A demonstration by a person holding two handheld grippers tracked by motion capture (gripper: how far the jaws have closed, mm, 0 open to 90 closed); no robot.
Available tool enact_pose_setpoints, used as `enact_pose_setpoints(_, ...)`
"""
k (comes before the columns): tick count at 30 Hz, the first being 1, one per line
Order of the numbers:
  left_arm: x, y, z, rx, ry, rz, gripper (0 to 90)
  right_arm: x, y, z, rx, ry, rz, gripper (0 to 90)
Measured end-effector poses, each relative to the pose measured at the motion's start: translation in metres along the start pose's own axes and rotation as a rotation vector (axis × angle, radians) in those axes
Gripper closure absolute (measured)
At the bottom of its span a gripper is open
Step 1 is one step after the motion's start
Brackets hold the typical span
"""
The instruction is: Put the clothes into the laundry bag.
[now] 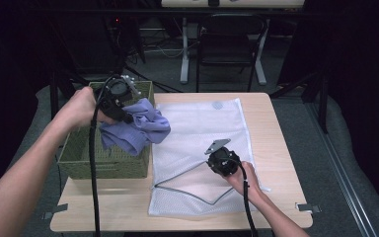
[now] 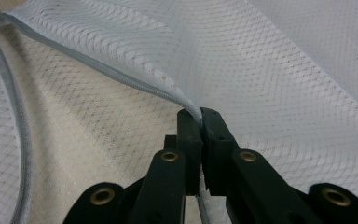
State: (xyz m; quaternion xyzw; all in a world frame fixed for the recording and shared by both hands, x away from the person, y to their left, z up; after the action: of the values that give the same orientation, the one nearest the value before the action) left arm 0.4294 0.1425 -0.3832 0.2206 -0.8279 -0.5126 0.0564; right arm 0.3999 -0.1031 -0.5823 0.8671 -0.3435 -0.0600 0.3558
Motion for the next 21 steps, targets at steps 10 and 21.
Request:
enact_pose_setpoints(10,0.030,-0.016,-0.025,-0.009,-0.071,0.071,82.4,-0.001,0.002,0.000,0.003,-0.015,0.000,87.4)
enact_pose_setpoints(21,0.057,-0.049,-0.031,-0.050,-0.127,0.144,82.3,0.002,0.002,-0.001,0.019,-0.004,0.004,87.4)
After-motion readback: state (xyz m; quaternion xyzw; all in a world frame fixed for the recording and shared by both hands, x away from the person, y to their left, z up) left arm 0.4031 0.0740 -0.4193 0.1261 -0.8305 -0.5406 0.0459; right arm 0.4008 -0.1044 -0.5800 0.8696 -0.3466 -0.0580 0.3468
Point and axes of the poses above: each handheld gripper's, and its own axes: y roughly backward along the jaws, z roughly out of its underside, x roughly to its right, the point moved 9 cm from there along -y, roughly forward along the jaws, and after that the axes turned 11 degrees about x, right-handed, at the moved point
